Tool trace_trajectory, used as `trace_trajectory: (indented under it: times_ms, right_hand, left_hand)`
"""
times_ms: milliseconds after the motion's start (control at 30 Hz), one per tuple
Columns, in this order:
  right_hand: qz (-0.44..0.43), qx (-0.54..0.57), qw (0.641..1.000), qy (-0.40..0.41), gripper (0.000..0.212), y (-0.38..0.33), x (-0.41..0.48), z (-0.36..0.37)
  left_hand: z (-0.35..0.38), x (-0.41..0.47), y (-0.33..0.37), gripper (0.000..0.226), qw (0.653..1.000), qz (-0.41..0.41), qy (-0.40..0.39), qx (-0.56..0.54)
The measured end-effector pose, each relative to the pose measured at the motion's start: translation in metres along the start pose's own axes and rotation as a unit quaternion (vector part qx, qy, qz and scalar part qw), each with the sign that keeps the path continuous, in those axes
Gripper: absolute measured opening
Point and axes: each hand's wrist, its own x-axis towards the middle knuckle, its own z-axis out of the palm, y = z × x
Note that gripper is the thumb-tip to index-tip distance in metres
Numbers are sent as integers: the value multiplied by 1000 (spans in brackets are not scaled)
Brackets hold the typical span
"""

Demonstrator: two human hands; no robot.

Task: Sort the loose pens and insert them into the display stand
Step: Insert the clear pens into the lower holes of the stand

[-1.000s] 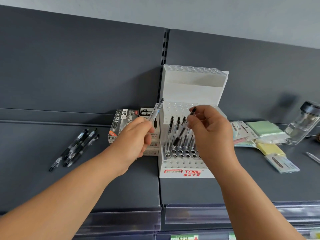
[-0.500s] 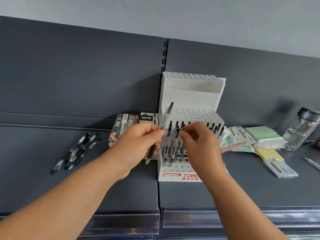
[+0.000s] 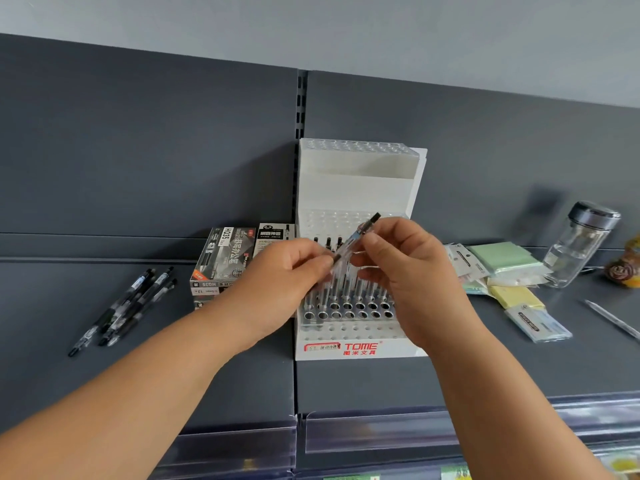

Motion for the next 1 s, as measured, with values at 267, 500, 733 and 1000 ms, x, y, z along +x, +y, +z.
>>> trace_trajectory:
  times_ms: [267, 500, 733, 1000]
  right_hand:
    - [-92, -204, 973, 54, 17, 8, 9, -11]
    - [-78, -287, 954, 22, 11, 29, 17, -4]
    - [-71, -356, 932, -19, 9, 58, 16, -2]
    - [-58, -394, 916, -48, 6, 49, 19, -9]
  left_hand:
    - [-5, 14, -8, 62, 927, 106, 56, 355]
    - [-5, 12, -19, 74, 897, 90, 1, 434]
    - [-3, 9, -24, 71, 891, 106, 34, 441]
    - [-1, 9, -26, 69, 895, 112, 54, 428]
